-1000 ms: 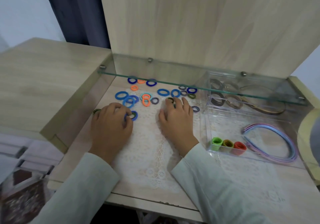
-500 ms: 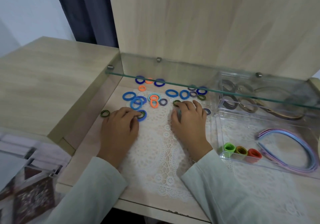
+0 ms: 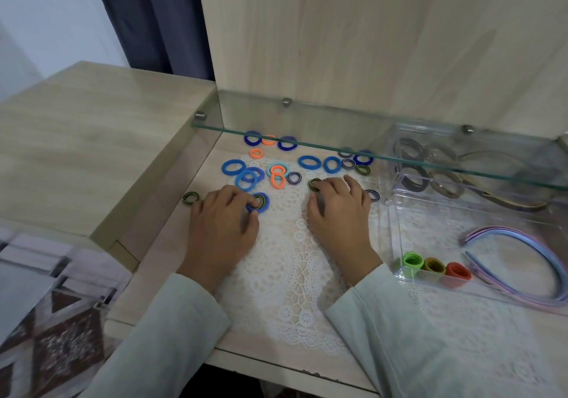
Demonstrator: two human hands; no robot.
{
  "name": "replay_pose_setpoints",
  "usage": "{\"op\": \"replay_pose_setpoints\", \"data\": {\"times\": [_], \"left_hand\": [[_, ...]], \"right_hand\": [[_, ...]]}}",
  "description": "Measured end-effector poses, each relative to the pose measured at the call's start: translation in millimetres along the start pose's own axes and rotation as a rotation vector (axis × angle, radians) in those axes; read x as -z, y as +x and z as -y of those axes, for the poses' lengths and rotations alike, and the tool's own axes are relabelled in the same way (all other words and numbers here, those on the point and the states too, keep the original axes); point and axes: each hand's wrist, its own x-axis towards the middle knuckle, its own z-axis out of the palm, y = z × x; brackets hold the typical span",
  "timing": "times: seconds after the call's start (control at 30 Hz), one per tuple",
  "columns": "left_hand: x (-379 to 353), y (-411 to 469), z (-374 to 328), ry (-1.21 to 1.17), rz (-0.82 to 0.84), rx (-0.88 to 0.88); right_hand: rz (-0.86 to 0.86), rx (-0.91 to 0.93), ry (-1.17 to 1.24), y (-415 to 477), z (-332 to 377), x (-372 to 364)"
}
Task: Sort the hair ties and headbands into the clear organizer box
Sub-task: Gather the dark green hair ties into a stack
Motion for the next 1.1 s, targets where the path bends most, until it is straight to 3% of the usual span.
{"op": "replay_pose_setpoints", "data": {"times": [0.47,1.1], "left_hand": [[0.3,0.3,-0.6,0.025,0.054,-0.003],[5.5,1.3,-3.1,-0.139,-0.032,-0.079]], "right_hand": [[0.056,0.001,0.013,-1.1,-0.1,4.0],[-0.09,0.117,-0.031,-0.5,-5.0,-3.3]]}}
